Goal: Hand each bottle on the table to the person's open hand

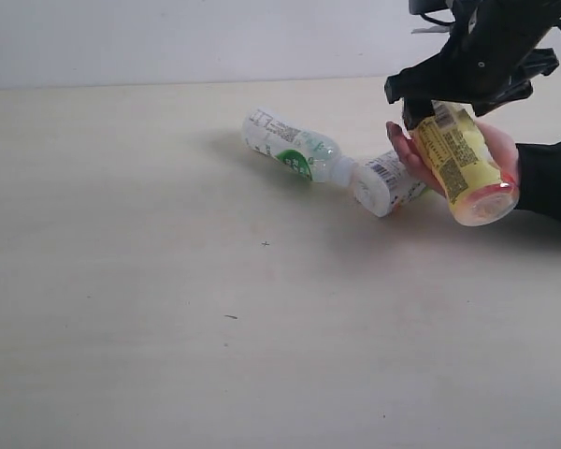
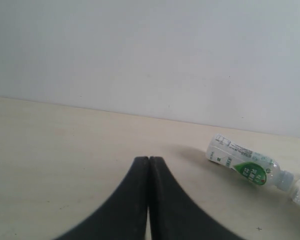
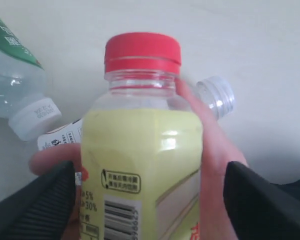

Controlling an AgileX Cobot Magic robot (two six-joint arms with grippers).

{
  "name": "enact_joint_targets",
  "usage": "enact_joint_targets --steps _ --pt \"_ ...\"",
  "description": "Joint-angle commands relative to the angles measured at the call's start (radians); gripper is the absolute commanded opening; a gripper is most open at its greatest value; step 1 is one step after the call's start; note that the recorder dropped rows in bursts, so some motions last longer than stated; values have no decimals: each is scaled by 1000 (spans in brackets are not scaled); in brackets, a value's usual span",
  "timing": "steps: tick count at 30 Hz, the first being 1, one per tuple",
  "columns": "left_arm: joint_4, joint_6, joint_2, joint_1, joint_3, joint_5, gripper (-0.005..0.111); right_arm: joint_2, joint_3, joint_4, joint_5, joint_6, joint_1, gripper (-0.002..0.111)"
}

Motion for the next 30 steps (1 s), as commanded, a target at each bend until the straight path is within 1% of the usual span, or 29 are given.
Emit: enact_joint_targets --steps 1,3,4,5,6,7,8,10,12,14,18,20,27,30 --pt "5 0 -7 -7 0 1 2 -72 -36 -12 8 -2 -3 77" --pt "5 0 -7 -7 0 1 2 -121 -52 -5 21 -15 -3 77" --pt "5 0 -7 -7 0 1 2 -151 -55 12 39 -81 -3 76" --pt "5 0 -7 -7 0 1 2 -185 -55 25 59 -132 -3 72" --pt "5 0 -7 -7 0 1 2 -221 -55 26 94 -155 -3 61" --pt "5 0 -7 -7 0 1 2 -239 -55 26 128 -173 -3 54" --pt "5 0 -7 -7 0 1 2 -263 -46 36 160 -199 -3 44" --pt "5 0 -7 -7 0 1 2 -317 -3 69 164 -216 -3 27" --pt "5 0 -7 -7 0 1 2 -391 79 123 110 -248 -3 9" --pt "5 0 -7 -7 0 1 2 -475 172 172 8 -275 -3 0" --pt "5 0 -7 -7 0 1 2 -638 386 290 -224 -309 -3 0" --pt "5 0 -7 -7 0 1 2 -719 468 340 -317 -356 -3 0" --pt "5 0 -7 -7 0 1 2 -1033 698 357 -510 -390 -3 0" --pt "5 0 -7 -7 0 1 2 -1148 761 357 -544 -397 -3 0"
